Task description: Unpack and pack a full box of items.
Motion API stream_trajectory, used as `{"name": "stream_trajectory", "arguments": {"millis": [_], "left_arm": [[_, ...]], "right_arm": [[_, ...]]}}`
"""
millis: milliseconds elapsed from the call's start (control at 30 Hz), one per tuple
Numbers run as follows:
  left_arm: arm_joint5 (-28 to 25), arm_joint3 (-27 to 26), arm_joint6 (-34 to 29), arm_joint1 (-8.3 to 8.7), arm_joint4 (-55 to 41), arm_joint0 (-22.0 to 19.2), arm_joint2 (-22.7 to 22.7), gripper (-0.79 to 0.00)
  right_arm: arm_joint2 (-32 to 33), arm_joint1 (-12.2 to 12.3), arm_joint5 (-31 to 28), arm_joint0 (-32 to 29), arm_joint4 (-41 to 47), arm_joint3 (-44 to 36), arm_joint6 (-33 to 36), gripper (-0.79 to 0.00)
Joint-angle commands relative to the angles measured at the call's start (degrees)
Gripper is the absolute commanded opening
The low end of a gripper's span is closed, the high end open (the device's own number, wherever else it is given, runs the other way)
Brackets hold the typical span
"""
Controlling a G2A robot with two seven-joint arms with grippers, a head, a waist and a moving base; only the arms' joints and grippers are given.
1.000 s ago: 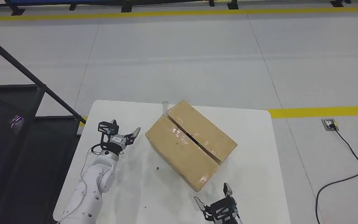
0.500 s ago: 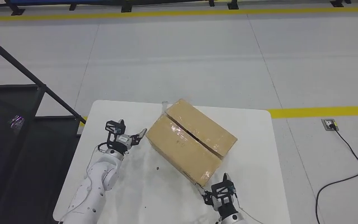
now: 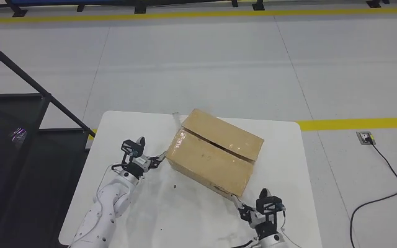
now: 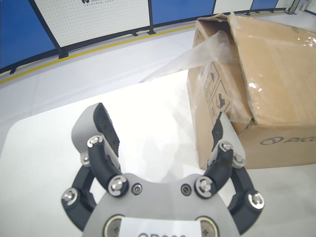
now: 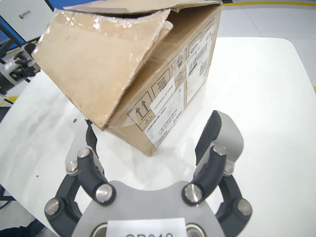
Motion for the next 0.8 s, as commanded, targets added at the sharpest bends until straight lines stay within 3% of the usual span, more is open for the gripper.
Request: {"name": "stream_trajectory", "arguments": {"millis": [0,200,400,767], "left_arm": [[-0.41,-0.65,0.35,0.07,0.15,0.63,0.07,0.000],[-0.95,-3.47,1.12,0.26,1.07,2.95,0.38,0.000],[-1.27,-6.94,0.94,0.46,1.42,5.47,0.47,0.000],[-1.37,-12.00,1.78,0.66,3.22,10.50,1.75,0.000]], "right_arm": [[2.10,0.20,-4.29,-1.15,3.75,-0.87,-2.57,0.000],[6.31,0.64,-16.19,-3.75,12.50,-1.91,-8.23,0.000],[8.48,1.04,-24.58,-3.96,16.38,-1.17,-7.53,0.000],[9.89,1.16,-28.07,-2.93,18.79,0.12,-6.50,0.000]]}}
